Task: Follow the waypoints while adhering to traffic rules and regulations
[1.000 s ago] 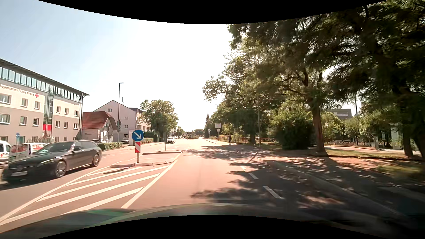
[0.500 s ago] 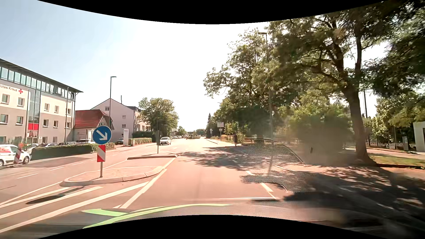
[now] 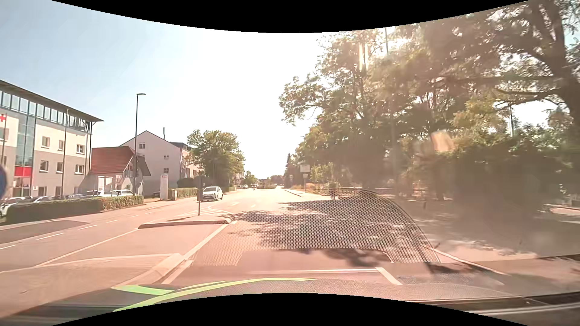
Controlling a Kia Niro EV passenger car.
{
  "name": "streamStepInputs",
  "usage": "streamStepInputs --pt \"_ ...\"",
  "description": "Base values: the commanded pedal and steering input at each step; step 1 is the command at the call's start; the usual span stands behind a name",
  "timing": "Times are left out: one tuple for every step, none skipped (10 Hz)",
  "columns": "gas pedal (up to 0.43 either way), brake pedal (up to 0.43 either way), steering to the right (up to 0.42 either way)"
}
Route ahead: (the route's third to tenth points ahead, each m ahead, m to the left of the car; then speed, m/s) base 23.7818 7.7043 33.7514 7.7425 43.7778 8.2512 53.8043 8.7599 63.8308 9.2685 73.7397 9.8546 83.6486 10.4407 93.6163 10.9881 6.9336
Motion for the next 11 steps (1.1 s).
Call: streamStepInputs --pt "0.067 0.0 -0.017" --pt "0.067 0.0 -0.017" --pt "0.067 0.0 -0.017" --pt "0.067 0.0 -0.018" --pt "0.067 0.0 -0.018" --pt "0.067 0.0 -0.018" --pt "0.079 0.0 -0.018" --pt "0.079 0.0 -0.018" --pt "0.079 0.0 -0.018" --pt "0.079 0.0 -0.018" --pt "0.079 0.0 -0.018"
